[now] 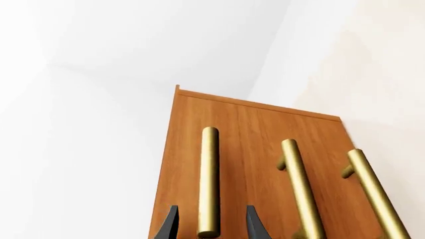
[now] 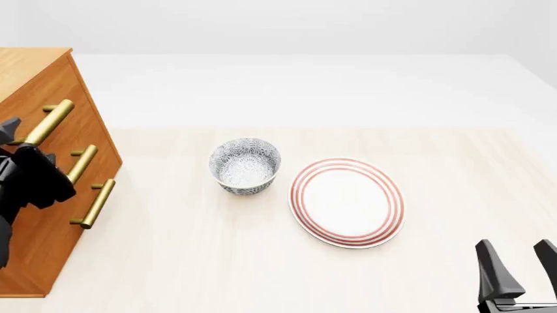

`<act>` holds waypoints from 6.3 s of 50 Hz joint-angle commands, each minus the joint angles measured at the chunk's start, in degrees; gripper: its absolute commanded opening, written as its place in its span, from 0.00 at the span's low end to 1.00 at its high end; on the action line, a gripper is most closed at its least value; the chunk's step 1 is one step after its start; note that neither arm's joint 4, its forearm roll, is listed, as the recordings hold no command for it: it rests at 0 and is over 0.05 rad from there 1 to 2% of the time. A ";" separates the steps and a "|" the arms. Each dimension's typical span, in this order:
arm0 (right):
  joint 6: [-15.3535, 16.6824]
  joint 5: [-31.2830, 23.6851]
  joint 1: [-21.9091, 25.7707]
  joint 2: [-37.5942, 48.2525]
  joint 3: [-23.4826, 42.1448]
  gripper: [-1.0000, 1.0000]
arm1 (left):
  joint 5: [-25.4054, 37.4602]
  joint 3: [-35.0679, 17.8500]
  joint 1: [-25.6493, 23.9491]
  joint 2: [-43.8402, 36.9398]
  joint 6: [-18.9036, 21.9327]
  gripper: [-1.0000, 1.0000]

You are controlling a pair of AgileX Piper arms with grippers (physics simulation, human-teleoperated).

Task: Open the top drawer of the cabinet.

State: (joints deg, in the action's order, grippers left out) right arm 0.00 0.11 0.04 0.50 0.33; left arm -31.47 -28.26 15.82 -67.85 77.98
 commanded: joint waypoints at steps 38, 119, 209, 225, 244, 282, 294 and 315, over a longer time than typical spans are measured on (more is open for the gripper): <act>0.00 0.00 -0.01 -0.07 -0.06 1.00 | -2.01 3.21 -0.60 1.82 2.86 0.00; 0.01 0.00 0.00 -0.06 -0.06 1.00 | -4.41 0.60 -17.04 -3.58 3.85 0.00; 0.00 0.00 0.00 -0.07 -0.06 1.00 | -5.22 19.02 -22.80 20.19 9.97 1.00; 0.01 0.00 0.00 -0.06 -0.06 1.00 | 15.92 12.66 -24.73 35.49 -2.40 1.00; 0.01 0.00 -0.01 -0.06 -0.06 1.00 | 42.97 -2.84 -23.54 41.82 -28.12 1.00; -0.01 0.00 -0.01 -0.07 -0.06 1.00 | 68.53 -26.73 -22.88 34.55 -71.33 1.00; -0.01 0.00 -0.02 -0.07 -0.06 1.00 | 72.84 -30.56 -22.00 30.20 -77.02 1.00; -0.01 0.00 -0.02 -0.07 -0.06 1.00 | 83.37 -41.91 -18.97 21.79 -82.67 1.00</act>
State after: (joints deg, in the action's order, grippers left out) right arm 0.00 0.11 0.04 0.50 0.33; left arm 47.46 -65.27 -4.09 -42.49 -2.07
